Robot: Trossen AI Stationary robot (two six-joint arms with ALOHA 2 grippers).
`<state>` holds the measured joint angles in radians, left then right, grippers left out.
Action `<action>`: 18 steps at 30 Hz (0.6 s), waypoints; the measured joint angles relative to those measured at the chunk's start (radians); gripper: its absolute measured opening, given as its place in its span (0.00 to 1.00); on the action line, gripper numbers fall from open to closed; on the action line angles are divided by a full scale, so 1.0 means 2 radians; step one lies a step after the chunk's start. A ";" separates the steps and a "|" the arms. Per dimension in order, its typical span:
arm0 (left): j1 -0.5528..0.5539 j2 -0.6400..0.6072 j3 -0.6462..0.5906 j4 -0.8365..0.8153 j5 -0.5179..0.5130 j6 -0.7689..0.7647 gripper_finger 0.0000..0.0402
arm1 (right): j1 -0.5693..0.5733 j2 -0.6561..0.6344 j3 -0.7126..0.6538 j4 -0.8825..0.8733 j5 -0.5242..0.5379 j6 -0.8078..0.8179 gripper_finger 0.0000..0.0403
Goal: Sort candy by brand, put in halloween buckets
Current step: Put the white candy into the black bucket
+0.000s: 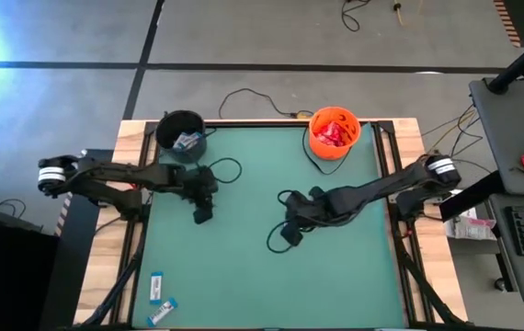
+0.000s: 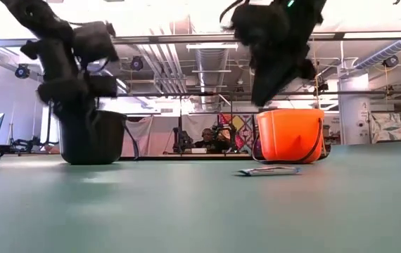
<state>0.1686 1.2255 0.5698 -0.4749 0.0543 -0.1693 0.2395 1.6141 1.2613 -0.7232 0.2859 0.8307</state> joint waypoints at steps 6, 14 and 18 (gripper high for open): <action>-0.021 -0.018 -0.006 0.248 0.034 0.001 0.40 | 0.044 -0.075 -0.017 -0.002 0.041 -0.040 0.09; -0.065 0.077 0.019 0.393 0.015 -0.011 0.55 | 0.085 -0.159 -0.058 0.003 0.108 -0.011 0.10; -0.101 0.135 0.064 0.394 -0.036 -0.017 0.64 | 0.088 -0.188 -0.084 0.003 0.082 -0.031 0.13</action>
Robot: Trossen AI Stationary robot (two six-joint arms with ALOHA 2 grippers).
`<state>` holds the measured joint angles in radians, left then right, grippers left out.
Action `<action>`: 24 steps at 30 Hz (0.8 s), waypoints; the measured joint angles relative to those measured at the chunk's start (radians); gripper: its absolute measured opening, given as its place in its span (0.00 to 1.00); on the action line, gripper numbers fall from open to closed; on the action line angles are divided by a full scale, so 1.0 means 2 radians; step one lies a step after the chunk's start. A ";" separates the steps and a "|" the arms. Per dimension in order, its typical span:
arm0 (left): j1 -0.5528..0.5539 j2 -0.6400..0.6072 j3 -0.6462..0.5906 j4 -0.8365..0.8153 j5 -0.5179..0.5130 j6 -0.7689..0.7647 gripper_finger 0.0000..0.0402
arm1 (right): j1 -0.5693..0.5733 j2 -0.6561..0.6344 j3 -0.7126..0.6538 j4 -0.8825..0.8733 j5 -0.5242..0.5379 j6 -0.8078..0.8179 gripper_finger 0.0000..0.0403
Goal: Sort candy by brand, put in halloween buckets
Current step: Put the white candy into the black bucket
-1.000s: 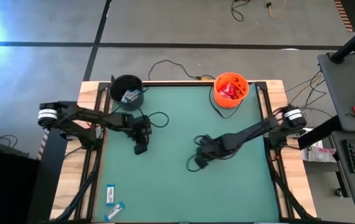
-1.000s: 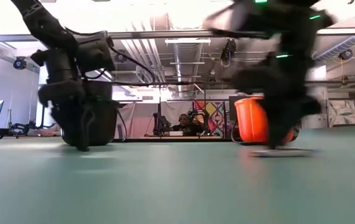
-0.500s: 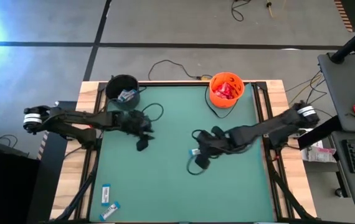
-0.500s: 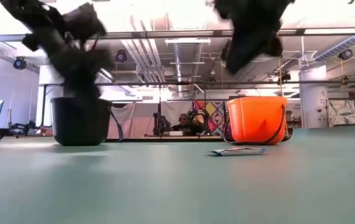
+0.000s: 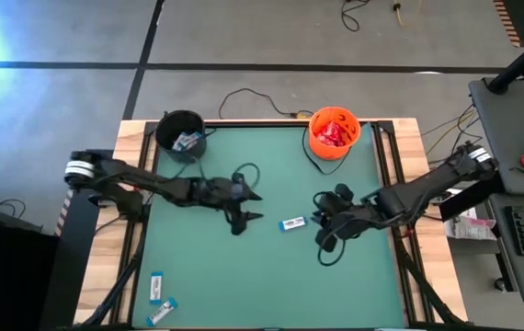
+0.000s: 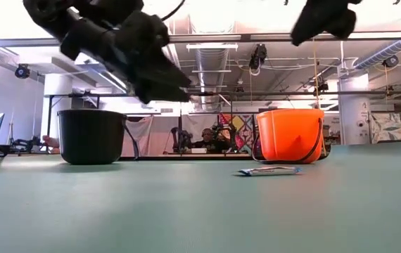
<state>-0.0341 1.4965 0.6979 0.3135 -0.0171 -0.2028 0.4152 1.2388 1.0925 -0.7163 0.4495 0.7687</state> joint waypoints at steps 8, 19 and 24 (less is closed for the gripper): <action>-0.026 0.141 0.100 0.000 -0.045 -0.009 0.77 | -0.009 -0.038 -0.051 -0.004 -0.099 -0.014 0.42; -0.029 0.290 0.144 0.173 -0.066 -0.007 0.73 | -0.007 -0.065 -0.080 -0.007 -0.116 -0.061 0.63; -0.051 0.348 0.158 0.226 -0.122 -0.008 0.66 | -0.007 -0.070 -0.081 -0.016 -0.125 -0.071 0.63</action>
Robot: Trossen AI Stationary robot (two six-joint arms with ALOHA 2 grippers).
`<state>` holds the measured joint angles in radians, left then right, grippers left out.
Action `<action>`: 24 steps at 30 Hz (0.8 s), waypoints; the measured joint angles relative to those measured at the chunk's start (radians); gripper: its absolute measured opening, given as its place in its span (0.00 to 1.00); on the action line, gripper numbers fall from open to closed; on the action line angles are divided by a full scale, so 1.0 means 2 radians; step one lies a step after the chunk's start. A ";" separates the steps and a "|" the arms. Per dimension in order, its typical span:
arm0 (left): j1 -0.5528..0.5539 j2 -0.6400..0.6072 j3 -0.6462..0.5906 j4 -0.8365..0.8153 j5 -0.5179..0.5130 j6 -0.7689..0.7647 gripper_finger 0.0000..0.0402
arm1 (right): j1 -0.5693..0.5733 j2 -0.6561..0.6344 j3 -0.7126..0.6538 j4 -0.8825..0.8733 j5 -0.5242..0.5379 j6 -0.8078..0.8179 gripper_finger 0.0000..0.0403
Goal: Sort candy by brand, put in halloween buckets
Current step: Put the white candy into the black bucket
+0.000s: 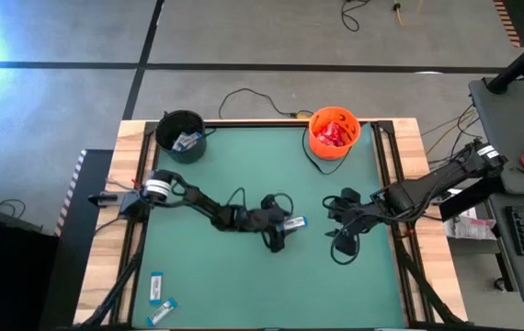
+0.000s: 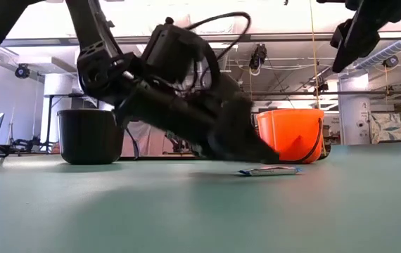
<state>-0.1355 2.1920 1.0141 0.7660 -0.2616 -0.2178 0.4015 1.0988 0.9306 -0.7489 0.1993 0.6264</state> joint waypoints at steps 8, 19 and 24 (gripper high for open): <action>-0.003 0.039 0.031 -0.037 -0.024 -0.013 0.57 | 0.000 -0.002 0.000 -0.019 -0.012 0.000 0.62; -0.017 0.039 0.030 -0.084 -0.032 -0.017 0.28 | -0.016 -0.031 0.073 -0.050 0.019 -0.118 0.66; -0.021 0.027 0.032 -0.138 -0.074 -0.027 0.24 | -0.059 -0.031 0.113 -0.100 0.037 -0.157 0.67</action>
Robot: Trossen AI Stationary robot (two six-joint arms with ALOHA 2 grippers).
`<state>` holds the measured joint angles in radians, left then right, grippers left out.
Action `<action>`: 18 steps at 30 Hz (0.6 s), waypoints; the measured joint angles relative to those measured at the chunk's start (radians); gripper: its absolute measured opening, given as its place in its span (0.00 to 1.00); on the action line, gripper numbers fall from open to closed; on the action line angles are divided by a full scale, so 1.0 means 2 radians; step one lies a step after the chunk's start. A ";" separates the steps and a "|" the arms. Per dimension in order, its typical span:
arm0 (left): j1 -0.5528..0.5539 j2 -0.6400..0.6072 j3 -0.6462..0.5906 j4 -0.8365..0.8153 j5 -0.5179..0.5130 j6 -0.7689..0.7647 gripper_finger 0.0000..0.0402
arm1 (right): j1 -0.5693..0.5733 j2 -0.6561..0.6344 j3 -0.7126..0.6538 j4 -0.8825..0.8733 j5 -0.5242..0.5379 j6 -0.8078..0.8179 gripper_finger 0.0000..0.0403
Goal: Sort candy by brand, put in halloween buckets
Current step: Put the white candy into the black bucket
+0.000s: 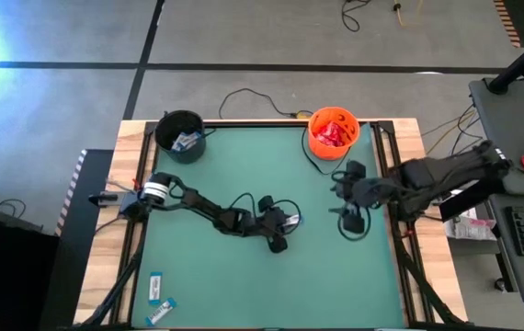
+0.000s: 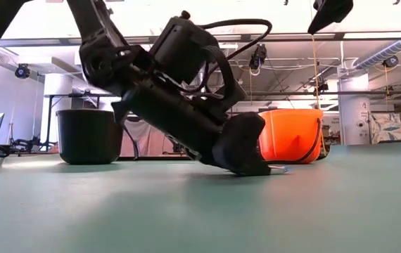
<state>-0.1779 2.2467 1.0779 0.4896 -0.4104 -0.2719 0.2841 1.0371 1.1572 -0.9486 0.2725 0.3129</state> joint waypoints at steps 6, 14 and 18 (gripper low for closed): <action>0.002 -0.102 -0.007 -0.161 0.006 -0.037 0.24 | -0.027 0.002 0.091 -0.078 -0.001 -0.050 0.66; 0.018 -0.314 -0.007 -0.385 -0.084 -0.080 0.23 | -0.075 0.006 0.132 -0.084 -0.022 -0.020 0.65; 0.071 -0.428 -0.006 -0.484 -0.091 -0.119 0.23 | -0.073 0.006 0.122 -0.087 -0.023 -0.020 0.64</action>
<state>-0.0349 1.3907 1.0655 -0.4779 -0.5916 -0.5109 0.1375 1.0489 1.4009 -1.1225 0.2264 0.2725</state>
